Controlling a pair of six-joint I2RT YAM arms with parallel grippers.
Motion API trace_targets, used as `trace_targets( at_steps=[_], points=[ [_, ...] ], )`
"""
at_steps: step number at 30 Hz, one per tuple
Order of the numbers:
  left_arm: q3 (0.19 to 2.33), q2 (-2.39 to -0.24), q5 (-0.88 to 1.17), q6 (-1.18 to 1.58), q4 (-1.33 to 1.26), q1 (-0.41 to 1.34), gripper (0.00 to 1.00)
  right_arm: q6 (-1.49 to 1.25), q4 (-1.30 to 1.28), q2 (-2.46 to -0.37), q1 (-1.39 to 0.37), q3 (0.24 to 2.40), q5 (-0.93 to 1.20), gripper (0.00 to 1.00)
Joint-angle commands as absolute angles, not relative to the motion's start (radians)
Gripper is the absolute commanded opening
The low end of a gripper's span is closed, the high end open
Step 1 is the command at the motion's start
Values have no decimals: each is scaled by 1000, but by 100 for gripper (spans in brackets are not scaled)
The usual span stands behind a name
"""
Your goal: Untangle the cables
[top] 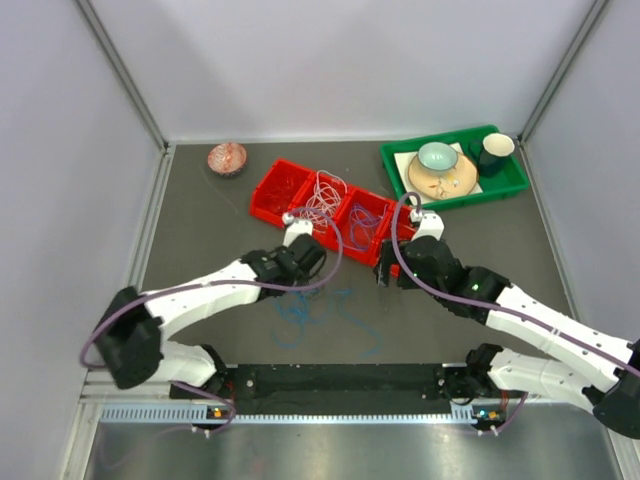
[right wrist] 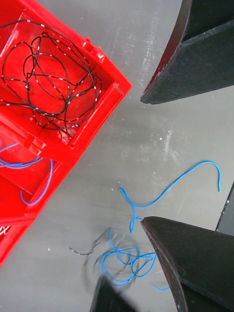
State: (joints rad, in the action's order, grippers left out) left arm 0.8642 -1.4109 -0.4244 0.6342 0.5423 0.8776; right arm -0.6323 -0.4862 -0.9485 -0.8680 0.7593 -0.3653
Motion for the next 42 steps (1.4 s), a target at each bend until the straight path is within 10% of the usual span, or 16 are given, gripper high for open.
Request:
trace_targets(
  at_steps=[1, 15, 25, 42],
  points=[
    [995, -1188, -508, 601, 603, 873, 0, -640, -451, -928, -879, 764, -370, 96],
    [1158, -1195, -399, 540, 437, 864, 0, -656, -474, -839, -879, 750, -449, 96],
    [1319, -1609, -73, 557, 204, 870, 0, -680, -698, -462, -879, 785, -788, 95],
    [1792, -2193, -152, 423, 196, 896, 0, -706, -808, -354, -879, 785, -836, 95]
  ],
)
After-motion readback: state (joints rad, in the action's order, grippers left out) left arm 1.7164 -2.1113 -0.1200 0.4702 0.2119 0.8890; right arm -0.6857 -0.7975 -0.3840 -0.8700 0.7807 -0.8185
